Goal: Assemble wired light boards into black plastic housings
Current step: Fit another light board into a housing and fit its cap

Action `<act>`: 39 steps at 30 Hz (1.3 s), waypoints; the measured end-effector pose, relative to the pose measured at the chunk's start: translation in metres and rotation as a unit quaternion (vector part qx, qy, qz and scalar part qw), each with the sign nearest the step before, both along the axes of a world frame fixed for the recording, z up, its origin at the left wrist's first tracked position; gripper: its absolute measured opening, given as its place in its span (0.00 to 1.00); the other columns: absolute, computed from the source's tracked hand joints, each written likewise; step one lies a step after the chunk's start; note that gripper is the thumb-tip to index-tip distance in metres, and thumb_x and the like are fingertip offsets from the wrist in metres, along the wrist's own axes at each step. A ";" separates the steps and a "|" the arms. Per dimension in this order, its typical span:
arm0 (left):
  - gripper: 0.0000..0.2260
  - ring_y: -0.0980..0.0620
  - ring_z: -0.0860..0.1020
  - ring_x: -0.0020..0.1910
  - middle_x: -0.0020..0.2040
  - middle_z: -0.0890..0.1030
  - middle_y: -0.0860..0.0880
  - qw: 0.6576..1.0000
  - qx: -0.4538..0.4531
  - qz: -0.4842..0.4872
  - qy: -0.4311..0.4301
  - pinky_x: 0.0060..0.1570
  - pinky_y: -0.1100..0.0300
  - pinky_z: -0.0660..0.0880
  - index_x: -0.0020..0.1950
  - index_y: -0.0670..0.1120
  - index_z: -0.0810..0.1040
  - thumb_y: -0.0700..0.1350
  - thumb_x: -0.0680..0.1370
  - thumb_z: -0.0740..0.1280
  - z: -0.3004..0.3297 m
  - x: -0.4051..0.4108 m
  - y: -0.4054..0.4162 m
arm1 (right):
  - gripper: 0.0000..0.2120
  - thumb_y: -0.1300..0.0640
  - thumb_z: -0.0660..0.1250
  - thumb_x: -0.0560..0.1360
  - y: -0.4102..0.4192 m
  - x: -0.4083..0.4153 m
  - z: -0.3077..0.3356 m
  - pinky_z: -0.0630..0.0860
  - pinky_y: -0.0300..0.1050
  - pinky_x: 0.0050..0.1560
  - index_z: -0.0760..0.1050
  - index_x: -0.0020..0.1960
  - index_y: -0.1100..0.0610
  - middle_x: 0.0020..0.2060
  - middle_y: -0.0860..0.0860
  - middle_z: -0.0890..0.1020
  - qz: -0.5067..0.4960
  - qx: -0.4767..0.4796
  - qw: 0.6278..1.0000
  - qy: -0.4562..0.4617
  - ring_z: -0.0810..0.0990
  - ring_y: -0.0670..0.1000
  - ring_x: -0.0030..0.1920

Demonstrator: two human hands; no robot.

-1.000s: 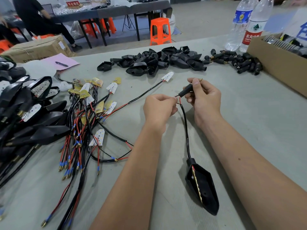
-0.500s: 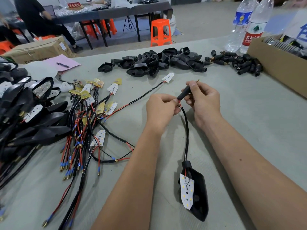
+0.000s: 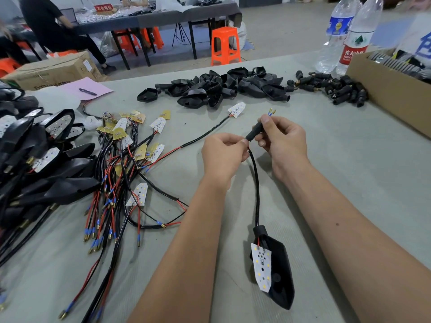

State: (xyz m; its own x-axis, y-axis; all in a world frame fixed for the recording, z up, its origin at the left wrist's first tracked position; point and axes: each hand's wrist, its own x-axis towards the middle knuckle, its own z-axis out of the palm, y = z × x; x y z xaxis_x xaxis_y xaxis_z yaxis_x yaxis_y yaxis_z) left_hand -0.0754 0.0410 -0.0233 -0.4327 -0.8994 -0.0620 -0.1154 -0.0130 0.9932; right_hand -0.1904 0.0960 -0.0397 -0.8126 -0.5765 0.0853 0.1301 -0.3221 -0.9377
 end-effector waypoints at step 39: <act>0.11 0.49 0.81 0.32 0.40 0.86 0.39 0.970 0.009 -0.243 -0.020 0.41 0.59 0.81 0.53 0.36 0.82 0.31 0.72 0.77 0.004 0.014 -0.005 | 0.09 0.58 0.59 0.85 0.013 -0.007 0.003 0.61 0.45 0.37 0.72 0.48 0.60 0.30 0.45 0.70 -0.293 0.181 0.901 0.263 0.67 0.50 0.32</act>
